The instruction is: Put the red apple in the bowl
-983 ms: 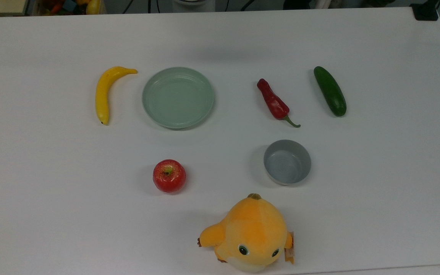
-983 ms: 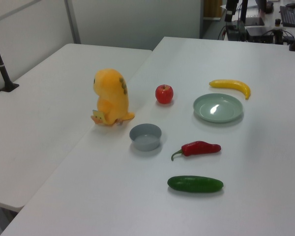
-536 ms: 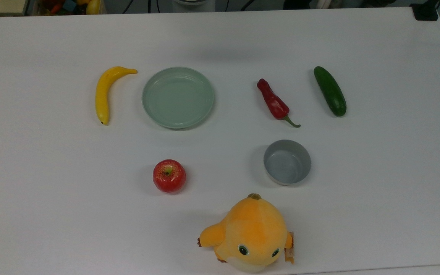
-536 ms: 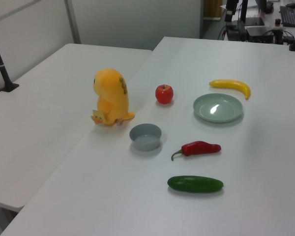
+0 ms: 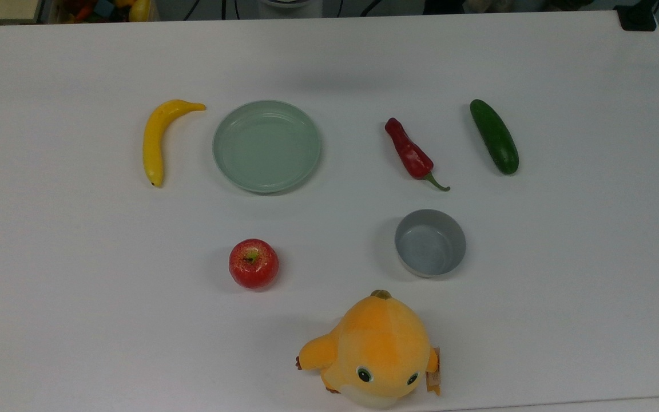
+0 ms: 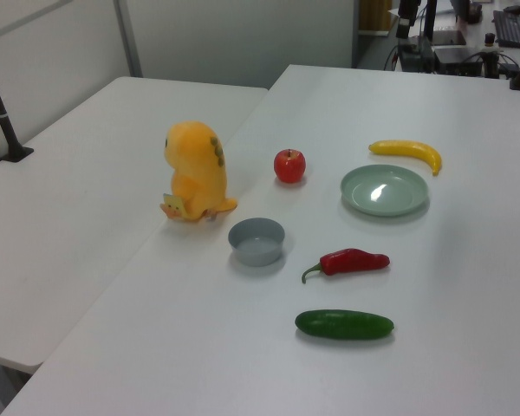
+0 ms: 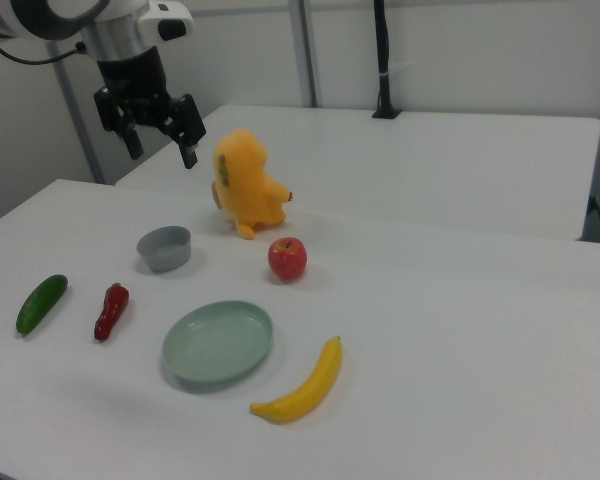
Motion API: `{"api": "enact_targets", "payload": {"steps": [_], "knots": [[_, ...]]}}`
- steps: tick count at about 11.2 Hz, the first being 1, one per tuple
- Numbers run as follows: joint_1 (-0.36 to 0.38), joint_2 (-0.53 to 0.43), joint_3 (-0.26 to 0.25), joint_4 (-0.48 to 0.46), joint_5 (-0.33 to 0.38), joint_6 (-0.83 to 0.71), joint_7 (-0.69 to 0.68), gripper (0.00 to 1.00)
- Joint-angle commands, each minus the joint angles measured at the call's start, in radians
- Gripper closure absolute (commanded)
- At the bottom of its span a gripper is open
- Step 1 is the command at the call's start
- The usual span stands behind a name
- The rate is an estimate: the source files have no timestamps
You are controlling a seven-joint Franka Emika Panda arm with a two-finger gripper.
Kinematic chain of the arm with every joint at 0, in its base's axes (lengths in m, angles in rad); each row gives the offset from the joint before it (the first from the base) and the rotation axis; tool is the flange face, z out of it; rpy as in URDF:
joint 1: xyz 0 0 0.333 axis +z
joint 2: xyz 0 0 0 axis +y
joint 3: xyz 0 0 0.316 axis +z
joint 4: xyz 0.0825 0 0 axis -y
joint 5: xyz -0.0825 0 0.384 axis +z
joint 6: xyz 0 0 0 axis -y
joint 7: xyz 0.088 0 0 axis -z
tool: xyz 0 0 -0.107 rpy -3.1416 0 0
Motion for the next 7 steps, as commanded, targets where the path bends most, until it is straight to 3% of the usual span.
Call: {"api": "enact_targets", "payload": {"steps": [1, 7], "knots": [[-0.011, -0.026, -0.016, -0.012, 0.008, 0.0, -0.008, 0.0], [-0.023, 0.002, -0.01, -0.041, 0.009, 0.007, -0.018, 0.0]]}}
